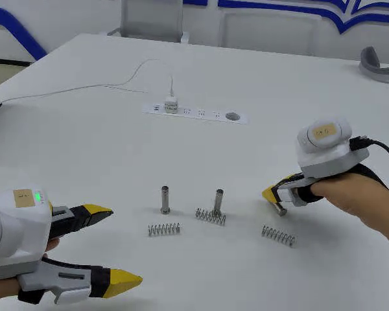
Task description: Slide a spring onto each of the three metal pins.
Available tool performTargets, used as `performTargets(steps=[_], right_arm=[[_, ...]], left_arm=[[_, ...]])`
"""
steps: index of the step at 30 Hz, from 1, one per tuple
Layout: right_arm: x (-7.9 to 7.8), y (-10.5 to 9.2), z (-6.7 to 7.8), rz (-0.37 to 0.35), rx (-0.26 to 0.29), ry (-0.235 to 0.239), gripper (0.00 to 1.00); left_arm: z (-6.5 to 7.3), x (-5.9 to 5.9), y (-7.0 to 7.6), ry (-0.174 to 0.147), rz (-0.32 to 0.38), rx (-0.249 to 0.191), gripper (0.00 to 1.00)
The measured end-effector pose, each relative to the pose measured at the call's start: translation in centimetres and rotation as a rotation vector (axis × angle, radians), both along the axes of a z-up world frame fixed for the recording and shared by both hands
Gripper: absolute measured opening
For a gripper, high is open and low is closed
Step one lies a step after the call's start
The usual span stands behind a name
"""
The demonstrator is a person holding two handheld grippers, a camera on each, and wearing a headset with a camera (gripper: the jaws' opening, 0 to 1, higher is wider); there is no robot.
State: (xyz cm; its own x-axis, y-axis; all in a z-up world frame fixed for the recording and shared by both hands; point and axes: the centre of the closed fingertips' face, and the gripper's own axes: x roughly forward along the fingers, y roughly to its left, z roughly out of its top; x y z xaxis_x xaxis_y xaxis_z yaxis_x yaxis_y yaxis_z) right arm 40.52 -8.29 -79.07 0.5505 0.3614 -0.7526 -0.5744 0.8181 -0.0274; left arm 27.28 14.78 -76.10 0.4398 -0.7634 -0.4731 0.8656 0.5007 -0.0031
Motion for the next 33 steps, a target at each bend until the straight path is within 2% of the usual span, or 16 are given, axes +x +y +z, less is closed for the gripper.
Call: performTargets(steps=[15,33], right_arm=[[0.4,0.3,-0.9,-0.056,-0.008,0.097,0.15],[0.4,0.1,-1.4,-0.067,-0.061,0.156,0.11]], left_arm=[[-0.1,0.0,0.1,0.003,-0.003,0.002,0.75],[-0.3,-0.2,0.2,0.012,-0.003,0.005,0.73]])
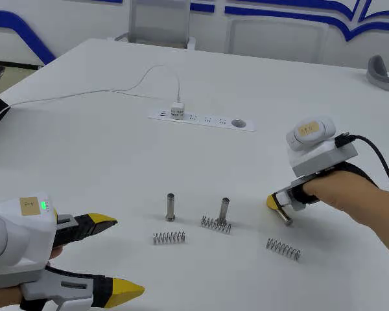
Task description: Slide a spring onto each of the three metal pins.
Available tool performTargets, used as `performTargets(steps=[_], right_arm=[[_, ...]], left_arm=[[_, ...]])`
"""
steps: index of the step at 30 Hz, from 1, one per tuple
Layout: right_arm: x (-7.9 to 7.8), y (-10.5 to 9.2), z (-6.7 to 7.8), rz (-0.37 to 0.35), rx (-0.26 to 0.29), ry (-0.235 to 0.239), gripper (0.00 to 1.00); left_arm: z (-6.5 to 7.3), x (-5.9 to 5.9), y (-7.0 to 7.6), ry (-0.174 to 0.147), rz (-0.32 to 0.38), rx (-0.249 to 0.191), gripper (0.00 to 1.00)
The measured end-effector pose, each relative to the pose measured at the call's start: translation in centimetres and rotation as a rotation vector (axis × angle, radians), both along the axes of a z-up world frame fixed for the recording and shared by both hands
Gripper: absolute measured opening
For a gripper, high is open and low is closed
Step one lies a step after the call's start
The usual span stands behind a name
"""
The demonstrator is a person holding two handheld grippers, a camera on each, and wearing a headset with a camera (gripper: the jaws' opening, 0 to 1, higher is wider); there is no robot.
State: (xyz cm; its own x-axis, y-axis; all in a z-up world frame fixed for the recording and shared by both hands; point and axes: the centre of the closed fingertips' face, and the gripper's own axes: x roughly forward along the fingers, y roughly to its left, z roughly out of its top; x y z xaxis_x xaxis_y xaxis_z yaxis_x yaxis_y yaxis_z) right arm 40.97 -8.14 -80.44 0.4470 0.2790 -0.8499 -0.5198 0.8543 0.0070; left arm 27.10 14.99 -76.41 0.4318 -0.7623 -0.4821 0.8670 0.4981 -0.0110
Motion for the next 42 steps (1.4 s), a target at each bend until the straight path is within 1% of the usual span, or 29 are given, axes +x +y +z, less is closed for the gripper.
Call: performTargets(steps=[3,11,14,19,23,25,29,32,35,38,39,41,42], right_arm=[[0.12,0.00,-0.08,0.008,-0.024,0.011,0.10],[-0.04,0.17,-0.21,0.026,-0.104,0.068,0.09],[-0.07,0.21,-0.28,0.038,-0.142,0.107,0.09],[-0.27,0.29,-0.32,0.041,-0.182,0.169,0.09],[-0.41,0.37,-0.34,0.040,-0.205,0.203,0.09],[0.10,0.12,-0.49,0.043,-0.221,0.218,0.09],[0.28,-0.05,-0.64,0.051,-0.258,0.255,0.09],[0.03,-0.07,-0.66,0.049,-0.271,0.272,0.09],[-0.19,-0.06,-0.54,0.041,-0.280,0.261,0.09],[0.07,-0.12,-0.50,0.043,-0.286,0.211,0.09],[-0.09,-0.14,-0.39,0.044,-0.277,0.190,0.09],[-0.40,-0.18,-0.16,0.047,-0.263,0.164,0.08],[-0.46,-0.27,-0.05,0.033,-0.244,0.152,0.08]], left_arm=[[-0.01,-0.03,-0.06,0.000,-0.003,0.001,0.73],[-0.05,-0.01,-0.18,0.001,-0.004,0.001,0.73],[-0.21,-0.06,-0.24,0.006,-0.006,0.004,0.72],[-0.14,-0.07,-0.24,0.005,-0.007,0.003,0.72],[-0.18,-0.03,-0.06,0.006,-0.003,0.006,0.72],[-0.25,-0.04,0.01,0.007,-0.002,0.007,0.72],[-0.20,-0.04,-0.12,0.006,-0.002,0.007,0.71],[-0.02,-0.06,-0.27,0.002,-0.004,0.005,0.71],[0.11,-0.12,-0.27,0.000,-0.002,0.005,0.71],[0.08,-0.09,-0.13,-0.001,0.002,0.005,0.71],[0.08,-0.14,-0.14,0.000,0.002,0.006,0.71],[0.16,-0.21,-0.19,-0.003,-0.001,0.007,0.71],[0.26,-0.23,-0.21,-0.005,-0.003,0.007,0.71]])
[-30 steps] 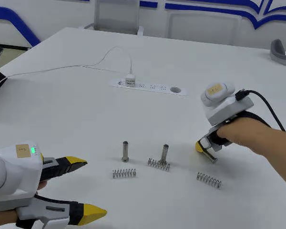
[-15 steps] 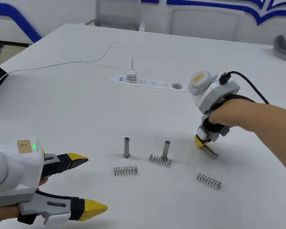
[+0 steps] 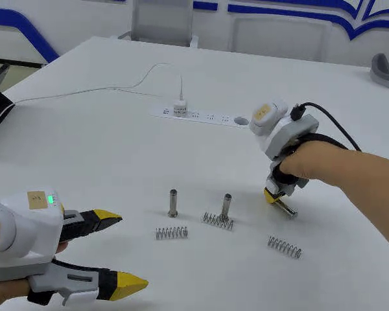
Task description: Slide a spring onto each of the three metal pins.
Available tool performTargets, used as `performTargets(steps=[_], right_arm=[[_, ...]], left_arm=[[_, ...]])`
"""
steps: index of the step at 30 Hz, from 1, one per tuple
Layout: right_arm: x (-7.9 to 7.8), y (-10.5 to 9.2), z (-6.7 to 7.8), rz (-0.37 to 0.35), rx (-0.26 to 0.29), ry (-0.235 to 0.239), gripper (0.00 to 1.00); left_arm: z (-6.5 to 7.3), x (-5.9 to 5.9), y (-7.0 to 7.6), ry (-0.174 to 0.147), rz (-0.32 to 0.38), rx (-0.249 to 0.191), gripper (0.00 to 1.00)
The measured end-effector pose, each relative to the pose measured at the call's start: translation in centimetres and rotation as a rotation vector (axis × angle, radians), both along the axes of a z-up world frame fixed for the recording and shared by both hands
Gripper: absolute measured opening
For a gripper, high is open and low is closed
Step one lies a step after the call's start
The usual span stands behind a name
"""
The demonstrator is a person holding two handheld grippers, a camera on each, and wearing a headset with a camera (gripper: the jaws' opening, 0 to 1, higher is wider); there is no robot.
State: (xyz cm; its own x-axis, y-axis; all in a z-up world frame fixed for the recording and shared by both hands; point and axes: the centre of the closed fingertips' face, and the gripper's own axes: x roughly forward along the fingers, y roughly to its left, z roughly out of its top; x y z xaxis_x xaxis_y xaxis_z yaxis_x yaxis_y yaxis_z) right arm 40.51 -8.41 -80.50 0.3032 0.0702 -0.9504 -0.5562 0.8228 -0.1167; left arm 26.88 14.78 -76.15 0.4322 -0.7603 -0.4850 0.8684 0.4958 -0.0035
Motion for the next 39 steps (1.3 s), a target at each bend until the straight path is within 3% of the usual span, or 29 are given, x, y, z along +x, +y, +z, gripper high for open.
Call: performTargets(steps=[8,25,39], right_arm=[[-1.0,0.4,1.3,-0.031,0.092,-0.036,0.08],[-2.4,-0.1,4.0,-0.027,0.160,-0.124,0.08],[-3.9,-0.6,4.6,-0.048,0.207,-0.159,0.09]], left_arm=[[0.4,0.2,0.1,-0.011,0.001,0.001,0.70],[0.9,0.0,-0.1,-0.020,-0.010,0.008,0.70],[1.1,-0.2,-0.4,-0.025,-0.022,0.012,0.70]])
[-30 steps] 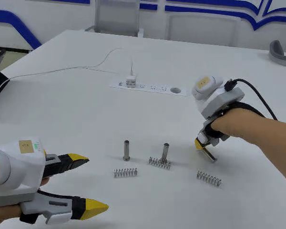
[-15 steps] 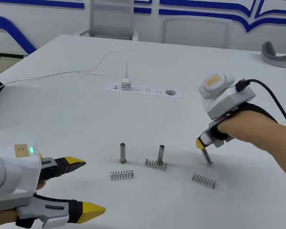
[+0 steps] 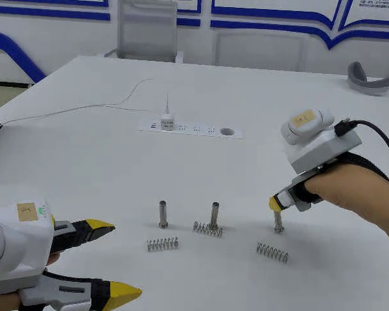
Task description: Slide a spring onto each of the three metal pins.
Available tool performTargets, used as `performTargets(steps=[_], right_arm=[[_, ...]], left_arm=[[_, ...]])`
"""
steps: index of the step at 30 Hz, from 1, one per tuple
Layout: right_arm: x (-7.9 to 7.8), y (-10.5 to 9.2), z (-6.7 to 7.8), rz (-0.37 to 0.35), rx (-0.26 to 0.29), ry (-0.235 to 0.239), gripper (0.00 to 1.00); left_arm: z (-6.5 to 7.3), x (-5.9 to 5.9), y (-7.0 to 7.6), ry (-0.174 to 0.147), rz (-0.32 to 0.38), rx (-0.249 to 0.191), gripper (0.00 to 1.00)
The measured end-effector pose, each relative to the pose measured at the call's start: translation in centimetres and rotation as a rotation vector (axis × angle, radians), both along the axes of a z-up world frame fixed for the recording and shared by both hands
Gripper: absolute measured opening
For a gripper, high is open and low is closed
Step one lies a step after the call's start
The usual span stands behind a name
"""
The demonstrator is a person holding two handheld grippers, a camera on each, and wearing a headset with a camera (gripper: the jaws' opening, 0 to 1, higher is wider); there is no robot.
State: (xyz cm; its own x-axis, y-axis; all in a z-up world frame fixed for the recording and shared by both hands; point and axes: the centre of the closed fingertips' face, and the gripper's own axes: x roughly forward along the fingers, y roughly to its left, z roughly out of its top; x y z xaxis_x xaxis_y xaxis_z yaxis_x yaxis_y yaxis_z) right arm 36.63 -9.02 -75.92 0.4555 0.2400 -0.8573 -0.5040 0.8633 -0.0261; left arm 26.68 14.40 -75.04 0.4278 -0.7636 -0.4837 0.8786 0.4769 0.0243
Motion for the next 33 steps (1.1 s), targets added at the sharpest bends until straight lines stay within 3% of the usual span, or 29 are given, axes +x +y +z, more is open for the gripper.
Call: performTargets(steps=[12,23,33], right_arm=[[-1.0,-0.2,0.1,-0.024,0.081,-0.028,0.09],[-1.7,-0.4,0.1,0.016,0.096,-0.089,0.09],[-1.7,-0.3,0.0,0.028,0.108,-0.105,0.09]], left_arm=[[0.0,-0.1,-0.3,0.000,-0.006,0.001,0.70],[0.0,-0.1,-0.7,0.000,-0.011,-0.003,0.70],[-0.1,-0.5,-1.4,0.002,-0.026,-0.003,0.70]])
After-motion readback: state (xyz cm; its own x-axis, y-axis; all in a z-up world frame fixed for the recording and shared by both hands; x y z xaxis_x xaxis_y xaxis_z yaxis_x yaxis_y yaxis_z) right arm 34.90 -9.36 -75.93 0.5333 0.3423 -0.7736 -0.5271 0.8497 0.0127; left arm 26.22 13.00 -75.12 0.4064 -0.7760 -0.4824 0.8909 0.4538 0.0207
